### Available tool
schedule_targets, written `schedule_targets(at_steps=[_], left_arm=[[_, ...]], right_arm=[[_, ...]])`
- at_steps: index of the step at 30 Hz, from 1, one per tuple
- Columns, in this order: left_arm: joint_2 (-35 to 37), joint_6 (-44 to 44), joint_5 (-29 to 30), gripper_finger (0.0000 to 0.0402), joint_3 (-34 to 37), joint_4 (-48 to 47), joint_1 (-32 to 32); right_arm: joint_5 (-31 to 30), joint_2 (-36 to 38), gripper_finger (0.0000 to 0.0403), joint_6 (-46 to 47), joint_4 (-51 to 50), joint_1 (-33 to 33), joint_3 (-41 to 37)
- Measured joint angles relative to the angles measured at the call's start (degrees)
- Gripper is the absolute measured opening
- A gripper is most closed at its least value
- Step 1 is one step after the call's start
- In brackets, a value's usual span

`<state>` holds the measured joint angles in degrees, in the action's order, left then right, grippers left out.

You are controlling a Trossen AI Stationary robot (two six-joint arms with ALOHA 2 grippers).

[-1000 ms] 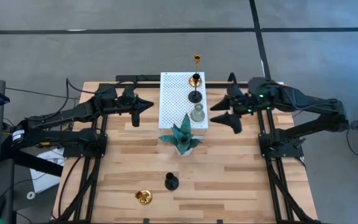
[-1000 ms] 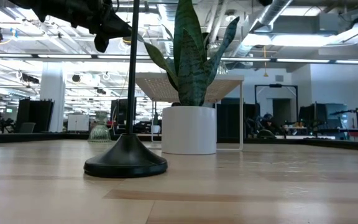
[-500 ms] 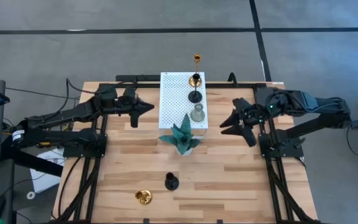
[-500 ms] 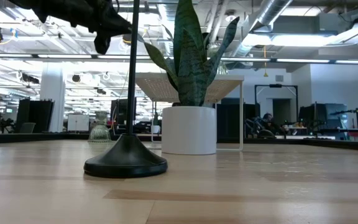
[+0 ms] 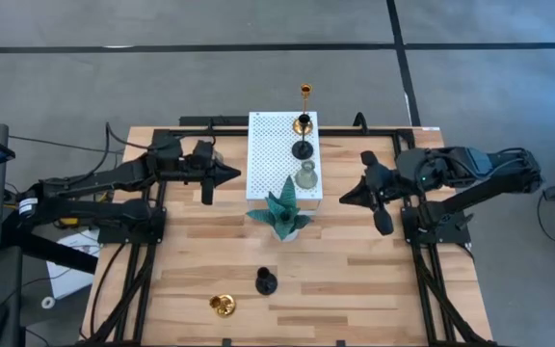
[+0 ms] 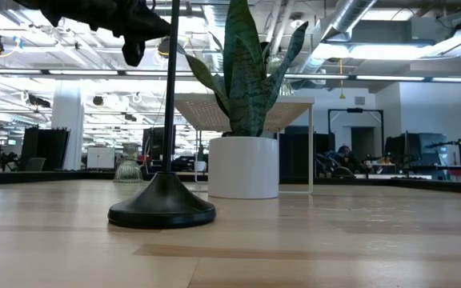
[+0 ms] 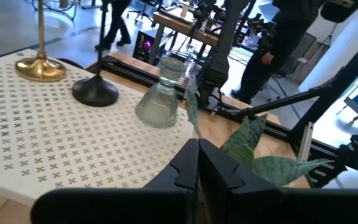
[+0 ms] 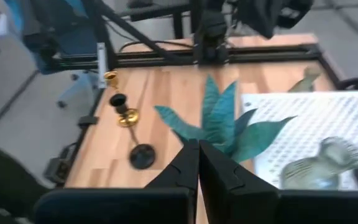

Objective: Pick & Place candle stick holders
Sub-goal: Put the gold candle holder on the shelf aligned with the other gold candle holder

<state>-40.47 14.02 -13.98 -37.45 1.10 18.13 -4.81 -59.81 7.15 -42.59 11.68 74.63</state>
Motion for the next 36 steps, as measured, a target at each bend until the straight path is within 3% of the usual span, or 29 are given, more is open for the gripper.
schedule_targets(at_steps=[7,13,20,28,36], left_arm=[[1.2,-2.2,1.2,0.0005,0.0,-0.2,-1.6],[8.0,-5.7,6.5,0.0004,0.0,-0.2,-1.9],[13.9,-4.5,6.9,0.0004,0.0,-0.2,-1.9],[14.1,-4.6,6.9,0.0004,0.0,-1.5,-1.9],[14.3,-4.8,11.3,0.0004,0.0,-8.0,-1.9]], right_arm=[[-4.6,0.3,0.0001,-3.1,-0.1,1.1,0.0],[-6.3,4.0,0.0,-4.8,-0.5,1.1,0.0],[-11.5,9.2,0.0,-8.1,1.1,1.1,-1.1],[-11.6,17.6,0.0,-8.8,17.3,0.5,-15.8],[-6.0,22.9,0.0,-2.5,35.4,0.5,-32.8]])
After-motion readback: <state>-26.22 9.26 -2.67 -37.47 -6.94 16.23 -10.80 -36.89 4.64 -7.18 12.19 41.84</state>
